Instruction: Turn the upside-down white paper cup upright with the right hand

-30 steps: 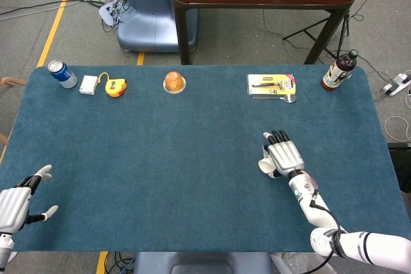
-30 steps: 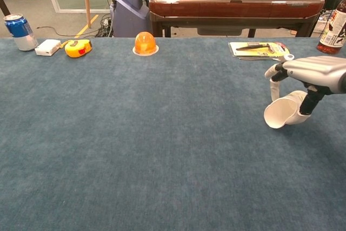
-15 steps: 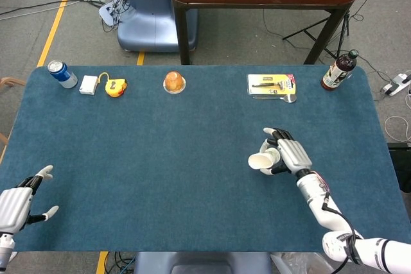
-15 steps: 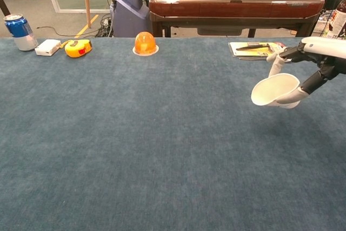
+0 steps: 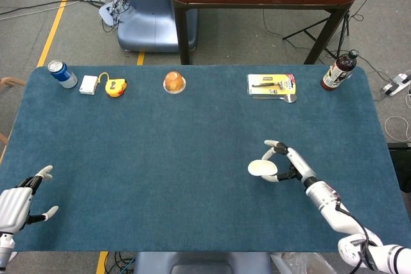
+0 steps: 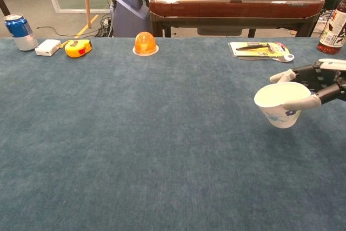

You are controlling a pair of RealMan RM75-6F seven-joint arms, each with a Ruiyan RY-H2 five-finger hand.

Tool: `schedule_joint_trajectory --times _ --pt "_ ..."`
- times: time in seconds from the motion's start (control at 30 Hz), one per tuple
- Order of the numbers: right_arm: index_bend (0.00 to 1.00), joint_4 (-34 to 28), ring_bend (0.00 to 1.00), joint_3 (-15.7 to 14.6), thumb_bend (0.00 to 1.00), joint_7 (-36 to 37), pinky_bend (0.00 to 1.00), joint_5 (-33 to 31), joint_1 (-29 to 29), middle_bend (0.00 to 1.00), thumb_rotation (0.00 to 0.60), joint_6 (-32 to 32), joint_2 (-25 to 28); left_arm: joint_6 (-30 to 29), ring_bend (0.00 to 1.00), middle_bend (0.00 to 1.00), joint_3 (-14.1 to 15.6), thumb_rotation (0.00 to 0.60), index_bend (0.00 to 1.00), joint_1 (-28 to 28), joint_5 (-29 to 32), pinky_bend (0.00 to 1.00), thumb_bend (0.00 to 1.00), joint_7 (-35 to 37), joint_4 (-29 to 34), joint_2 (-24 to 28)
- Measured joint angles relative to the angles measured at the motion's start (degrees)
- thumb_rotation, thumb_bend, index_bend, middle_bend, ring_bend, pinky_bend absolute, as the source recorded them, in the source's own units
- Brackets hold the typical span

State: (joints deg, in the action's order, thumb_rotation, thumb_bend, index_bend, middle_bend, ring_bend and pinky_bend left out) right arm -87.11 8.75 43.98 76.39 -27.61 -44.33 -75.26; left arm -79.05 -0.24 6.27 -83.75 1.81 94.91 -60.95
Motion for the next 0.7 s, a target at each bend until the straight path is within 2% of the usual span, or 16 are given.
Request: schedule_joint_trajectory --times 0.2,0.4,0.57,0.7 --pt "0.48 5.2 0.0 -2.6 0.12 4.0 0.0 5.6 0.3 0.13 0.6 -0.4 -1.5 0.0 0.27 0.29 0.1 0.6 0.13 0.0 -0.1 0.44 0.15 -0.2 0.0 0.0" --pt "0.47 7.3 0.0 -4.0 0.12 2.6 0.0 7.1 0.3 0.11 0.6 -2.0 -2.2 0.0 0.27 0.29 0.0 0.6 0.13 0.0 -0.1 0.44 0.15 -0.1 0.0 0.0" --pt "0.3 7.5 0.0 -4.5 0.05 -1.2 0.0 7.6 0.2 0.07 0.6 -3.3 -1.9 0.0 0.27 0.29 0.0 0.6 0.13 0.0 0.0 0.44 0.15 0.0 0.0 0.0" --pt "0.23 6.6 0.0 -4.8 0.03 -5.8 0.0 7.6 0.2 0.06 0.6 -4.7 -1.1 0.1 0.27 0.29 0.0 0.6 0.13 0.0 0.0 0.44 0.15 0.0 0.0 0.0"
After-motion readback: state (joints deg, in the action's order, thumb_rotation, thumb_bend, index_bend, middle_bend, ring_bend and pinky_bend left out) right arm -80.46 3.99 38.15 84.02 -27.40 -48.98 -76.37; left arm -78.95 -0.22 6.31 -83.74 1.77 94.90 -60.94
